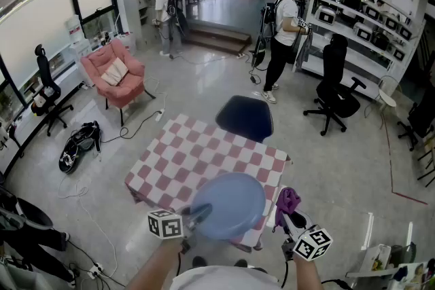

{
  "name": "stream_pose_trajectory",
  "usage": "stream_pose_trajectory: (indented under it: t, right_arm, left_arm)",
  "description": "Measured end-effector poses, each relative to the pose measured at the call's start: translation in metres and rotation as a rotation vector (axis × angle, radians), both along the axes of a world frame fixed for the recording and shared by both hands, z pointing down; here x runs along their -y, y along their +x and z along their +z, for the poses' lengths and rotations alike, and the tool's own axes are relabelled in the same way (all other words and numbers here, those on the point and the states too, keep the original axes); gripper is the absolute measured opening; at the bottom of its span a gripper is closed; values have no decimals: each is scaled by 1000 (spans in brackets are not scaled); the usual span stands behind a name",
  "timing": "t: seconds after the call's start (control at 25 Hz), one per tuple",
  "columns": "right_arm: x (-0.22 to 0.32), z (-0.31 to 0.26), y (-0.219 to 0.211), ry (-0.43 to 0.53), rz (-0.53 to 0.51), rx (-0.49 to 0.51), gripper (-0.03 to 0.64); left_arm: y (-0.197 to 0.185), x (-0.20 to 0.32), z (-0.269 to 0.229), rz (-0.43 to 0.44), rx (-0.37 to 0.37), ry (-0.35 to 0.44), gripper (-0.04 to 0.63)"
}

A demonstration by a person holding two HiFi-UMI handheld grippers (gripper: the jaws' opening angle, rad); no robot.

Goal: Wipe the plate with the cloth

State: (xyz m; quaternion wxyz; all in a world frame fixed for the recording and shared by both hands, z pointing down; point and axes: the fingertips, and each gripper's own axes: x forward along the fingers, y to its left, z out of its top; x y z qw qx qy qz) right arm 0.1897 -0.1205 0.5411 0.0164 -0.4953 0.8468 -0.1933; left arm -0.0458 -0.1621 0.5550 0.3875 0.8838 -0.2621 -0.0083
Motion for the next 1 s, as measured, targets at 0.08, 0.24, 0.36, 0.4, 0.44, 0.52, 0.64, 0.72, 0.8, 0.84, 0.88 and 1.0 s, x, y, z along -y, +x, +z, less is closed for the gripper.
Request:
stream_pose_trajectory:
  t: [0.08, 0.24, 0.36, 0.4, 0.44, 0.52, 0.64, 0.72, 0.8, 0.84, 0.88, 1.0]
  right_arm:
    - [0, -2, 0, -1, -1, 2, 58]
    - [1, -3, -1, -1, -4, 3, 58]
    - [1, -1, -1, -2, -2, 5, 58]
    - [1, -1, -1, -3, -1, 7, 58]
    - [1, -1, -1, -2, 0, 8, 60]
    - [2, -1, -2, 0, 0, 16, 58]
    - [2, -1, -3, -2, -3, 35, 60]
    - [2, -3, -4, -1, -8, 42, 60]
    - [2, -6, -5, 0, -14, 48, 60]
    - [1, -7, -6, 0, -18, 53, 60]
    - [1, -9, -7, 1, -23, 58, 60]
    - [-1, -11, -15, 0, -44, 64, 60]
  left_arm:
    - [0, 0, -2, 1, 1, 1, 51]
    - [1, 0, -3, 1, 2, 1, 51]
    - [0, -1, -2, 0, 3, 1, 51]
    - [0, -1, -2, 0, 3, 2, 51]
    - [0, -1, -3, -1, 2, 3, 51]
    - [-1, -1, -3, 0, 0, 3, 51]
    - [-1, 0, -3, -1, -4, 2, 51]
    - [-1, 0, -4, -5, -6, 2, 51]
    - [0, 0, -6, -10, -7, 3, 51]
    - [0, 0, -6, -14, -7, 3, 51]
    - [0, 0, -7, -20, -8, 3, 51]
    - [1, 0, -6, -38, -11, 4, 51]
